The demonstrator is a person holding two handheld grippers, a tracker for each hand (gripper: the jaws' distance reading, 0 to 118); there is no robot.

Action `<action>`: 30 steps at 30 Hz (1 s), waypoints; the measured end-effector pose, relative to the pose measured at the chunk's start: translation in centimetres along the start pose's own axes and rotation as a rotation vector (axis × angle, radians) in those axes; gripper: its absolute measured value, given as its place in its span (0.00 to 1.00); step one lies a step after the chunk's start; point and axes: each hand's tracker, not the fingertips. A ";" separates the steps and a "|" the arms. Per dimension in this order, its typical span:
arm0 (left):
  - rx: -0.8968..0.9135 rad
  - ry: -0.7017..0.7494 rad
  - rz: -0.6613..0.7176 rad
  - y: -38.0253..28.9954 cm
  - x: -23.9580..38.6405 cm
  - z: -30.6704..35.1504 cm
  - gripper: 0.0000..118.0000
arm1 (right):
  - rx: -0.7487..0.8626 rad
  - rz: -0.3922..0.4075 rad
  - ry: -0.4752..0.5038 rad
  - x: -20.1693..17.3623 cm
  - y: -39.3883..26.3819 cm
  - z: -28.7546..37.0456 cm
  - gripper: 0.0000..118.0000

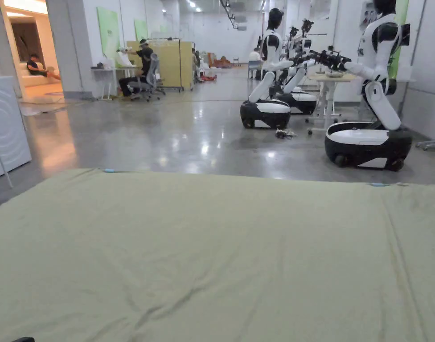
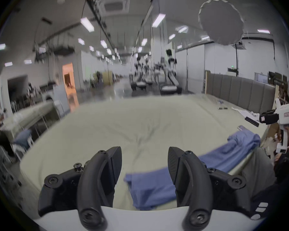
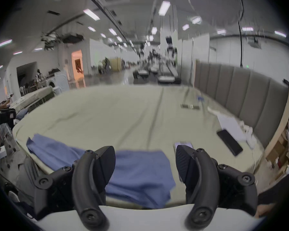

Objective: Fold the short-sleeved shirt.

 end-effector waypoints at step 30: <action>-0.150 -0.194 0.605 -5.4 -7.1 -2.9 0.45 | 0.034 -0.059 0.211 -8.1 1.0 -2.1 0.00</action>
